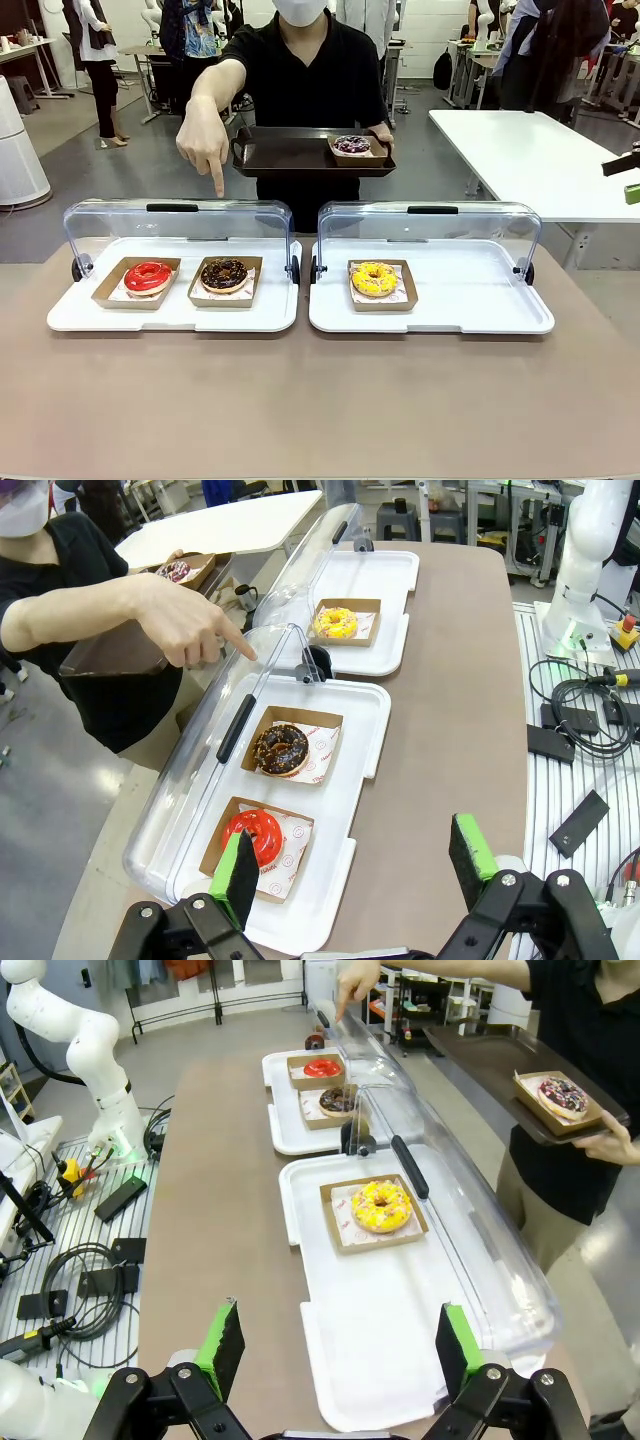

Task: Provide the desired donut to the person.
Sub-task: Pick up and lift the Paper togo box containing the Donut pointed at by the person.

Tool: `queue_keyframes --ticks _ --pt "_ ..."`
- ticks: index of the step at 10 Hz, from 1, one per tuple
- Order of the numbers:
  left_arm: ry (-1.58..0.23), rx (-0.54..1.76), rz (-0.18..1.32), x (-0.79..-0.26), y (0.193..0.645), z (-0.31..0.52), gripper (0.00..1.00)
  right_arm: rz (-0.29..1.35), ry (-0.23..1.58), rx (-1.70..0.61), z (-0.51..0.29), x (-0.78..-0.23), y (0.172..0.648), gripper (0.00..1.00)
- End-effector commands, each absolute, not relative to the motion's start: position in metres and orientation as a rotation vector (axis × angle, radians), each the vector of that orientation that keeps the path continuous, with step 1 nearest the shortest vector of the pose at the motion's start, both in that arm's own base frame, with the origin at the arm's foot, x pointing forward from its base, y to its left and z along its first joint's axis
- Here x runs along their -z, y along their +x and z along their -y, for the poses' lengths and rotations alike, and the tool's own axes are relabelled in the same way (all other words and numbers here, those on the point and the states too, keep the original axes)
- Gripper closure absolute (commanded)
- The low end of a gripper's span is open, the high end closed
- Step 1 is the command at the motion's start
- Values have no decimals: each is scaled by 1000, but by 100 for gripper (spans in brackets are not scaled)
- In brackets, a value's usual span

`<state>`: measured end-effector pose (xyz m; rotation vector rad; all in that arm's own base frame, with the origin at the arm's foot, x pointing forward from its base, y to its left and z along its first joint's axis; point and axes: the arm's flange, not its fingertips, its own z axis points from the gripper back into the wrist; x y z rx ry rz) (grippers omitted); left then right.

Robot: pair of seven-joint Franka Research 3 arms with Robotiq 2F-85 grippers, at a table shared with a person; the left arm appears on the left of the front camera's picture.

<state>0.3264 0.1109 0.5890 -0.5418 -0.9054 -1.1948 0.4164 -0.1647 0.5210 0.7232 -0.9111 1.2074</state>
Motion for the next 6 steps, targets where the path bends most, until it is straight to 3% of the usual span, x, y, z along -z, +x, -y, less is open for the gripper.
queue_keyframes --ticks 1,3,6 --pt "-531 1248 911 -600 325 -109 0 926 739 -1199 164 -521 417 0" --pt "-421 1355 858 -628 317 -89 0 926 739 -1199 164 -521 417 0" --pt "-123 1615 535 -661 319 -11 0 926 739 -1199 164 -521 417 0"
